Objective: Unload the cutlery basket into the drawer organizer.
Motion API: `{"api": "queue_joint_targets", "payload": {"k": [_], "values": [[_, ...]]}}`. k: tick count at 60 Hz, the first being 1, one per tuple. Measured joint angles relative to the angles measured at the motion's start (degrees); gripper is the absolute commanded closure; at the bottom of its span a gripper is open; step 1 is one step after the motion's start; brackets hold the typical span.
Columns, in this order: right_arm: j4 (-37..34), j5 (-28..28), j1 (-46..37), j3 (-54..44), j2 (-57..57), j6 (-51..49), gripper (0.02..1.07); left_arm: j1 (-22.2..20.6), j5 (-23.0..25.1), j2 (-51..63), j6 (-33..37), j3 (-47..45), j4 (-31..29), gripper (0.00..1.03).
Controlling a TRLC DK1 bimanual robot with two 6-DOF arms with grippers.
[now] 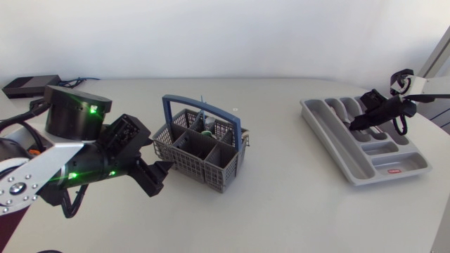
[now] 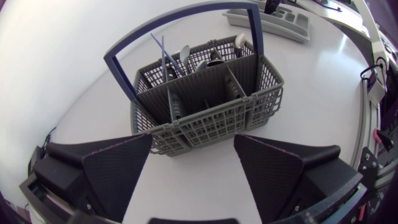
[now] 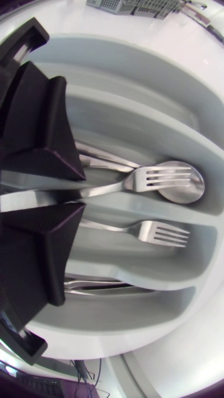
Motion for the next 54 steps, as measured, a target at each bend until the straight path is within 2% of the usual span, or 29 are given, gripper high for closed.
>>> {"api": "queue_joint_targets", "payload": {"k": [9,18,27,49,54], "values": [[0.0,-0.7,-0.2,0.0,0.0,0.4,0.87,-0.2,0.0,0.5,0.0,0.0,0.4,0.11],[0.0,-0.8,-0.3,0.0,-0.1,0.4,0.71,-0.2,0.0,0.7,0.0,0.0,0.4,0.11],[0.0,-1.1,-0.3,-0.2,-0.3,-0.2,0.69,-0.2,0.0,0.7,0.0,-0.1,0.4,0.11],[-0.4,-2.0,-0.2,-1.0,-2.6,-0.7,0.7,-0.6,0.0,0.7,0.0,-0.2,0.7,0.11],[-0.4,-2.0,-0.2,-1.3,-2.6,-0.7,0.78,-0.6,0.0,0.7,0.0,-0.5,1.3,0.11]]}}
